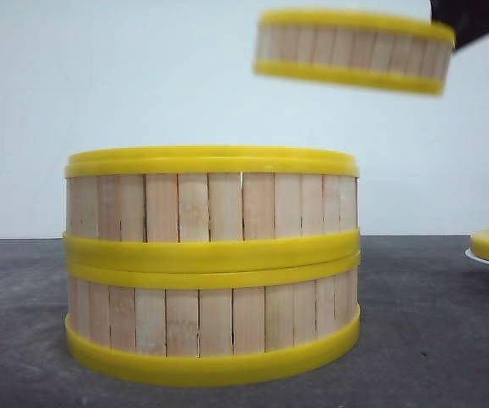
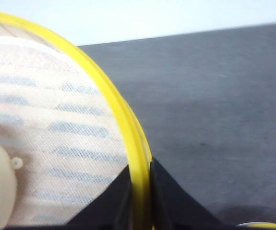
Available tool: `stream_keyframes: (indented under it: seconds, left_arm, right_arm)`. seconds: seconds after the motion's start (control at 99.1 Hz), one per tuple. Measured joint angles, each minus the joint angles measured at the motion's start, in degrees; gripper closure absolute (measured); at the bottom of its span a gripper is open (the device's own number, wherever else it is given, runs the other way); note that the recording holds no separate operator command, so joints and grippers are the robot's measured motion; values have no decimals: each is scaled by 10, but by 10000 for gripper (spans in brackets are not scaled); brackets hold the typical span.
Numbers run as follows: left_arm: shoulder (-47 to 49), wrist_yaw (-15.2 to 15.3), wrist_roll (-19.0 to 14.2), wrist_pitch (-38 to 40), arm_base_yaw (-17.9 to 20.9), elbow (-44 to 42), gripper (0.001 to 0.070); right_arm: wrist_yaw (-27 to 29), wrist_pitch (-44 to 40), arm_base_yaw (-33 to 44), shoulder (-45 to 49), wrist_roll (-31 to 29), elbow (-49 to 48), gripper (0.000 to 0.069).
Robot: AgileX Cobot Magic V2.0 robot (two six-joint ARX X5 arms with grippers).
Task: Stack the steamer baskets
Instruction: 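Lift the basket with the right gripper and lower it onto the stack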
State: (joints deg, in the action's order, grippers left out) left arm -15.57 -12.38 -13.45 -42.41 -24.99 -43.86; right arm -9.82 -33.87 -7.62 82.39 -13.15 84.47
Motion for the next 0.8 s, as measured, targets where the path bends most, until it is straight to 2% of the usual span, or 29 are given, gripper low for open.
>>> stream_keyframes:
  seconds: [0.172,0.333,0.505,0.797]
  left_arm:
    - [0,0,11,-9,0,0,410]
    - [0,0,16,-9,0,0,410]
    - [0,0,18,-9,0,0,410]
    - [0,0,18,-9,0,0,410]
  right_arm:
    - [-3,-45,-75,-47,27,0,662]
    - [-2,-89,-157,-50,49,0,662]
    - [32,-105,-232,-39,72,0,662]
    - [76,-134,-271,11,74,0,662]
